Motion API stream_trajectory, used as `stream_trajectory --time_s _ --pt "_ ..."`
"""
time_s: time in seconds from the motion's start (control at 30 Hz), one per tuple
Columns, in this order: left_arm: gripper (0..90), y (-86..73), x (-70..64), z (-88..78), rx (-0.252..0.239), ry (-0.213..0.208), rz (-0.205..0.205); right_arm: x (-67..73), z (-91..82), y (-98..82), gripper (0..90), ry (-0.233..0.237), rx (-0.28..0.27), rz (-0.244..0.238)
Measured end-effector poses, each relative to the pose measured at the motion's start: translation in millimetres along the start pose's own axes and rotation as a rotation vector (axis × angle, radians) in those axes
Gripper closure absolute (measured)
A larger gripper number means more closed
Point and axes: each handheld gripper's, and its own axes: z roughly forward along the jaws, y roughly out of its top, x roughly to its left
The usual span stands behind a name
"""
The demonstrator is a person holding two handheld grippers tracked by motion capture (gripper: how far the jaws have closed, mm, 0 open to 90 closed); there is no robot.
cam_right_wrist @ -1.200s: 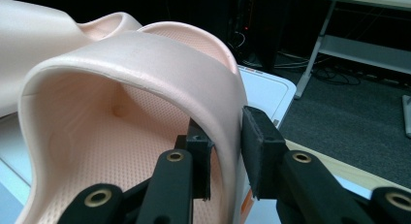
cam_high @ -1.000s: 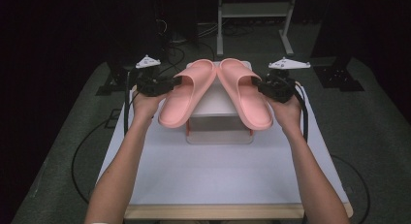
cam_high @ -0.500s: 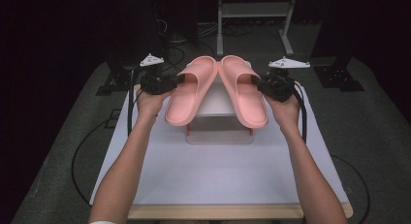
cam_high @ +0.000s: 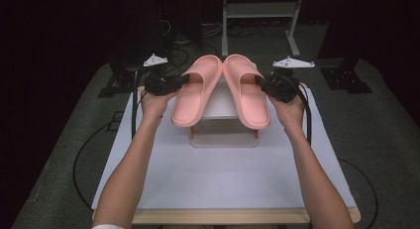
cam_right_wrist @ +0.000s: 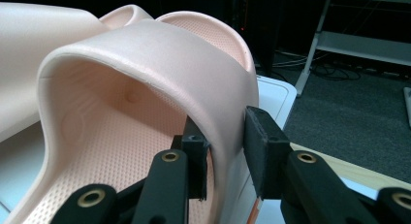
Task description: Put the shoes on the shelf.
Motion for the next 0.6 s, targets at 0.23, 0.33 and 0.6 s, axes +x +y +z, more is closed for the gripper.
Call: stream_trajectory --time_s 0.23,0.33,0.6 --pt "67.9 -0.8 0.1 4.5 0.004 -0.002 -0.02 -1.3 4.3 -1.0 70.3 -0.004 0.005 0.014" --pt "67.4 -0.7 -0.1 5.7 0.0 -0.005 -0.026 -2.0 5.8 -1.3 70.2 0.002 0.007 0.023" --pt "66.2 -1.4 0.6 9.0 0.003 -0.006 -0.045 -2.3 7.8 -1.3 68.5 0.006 0.009 0.038"
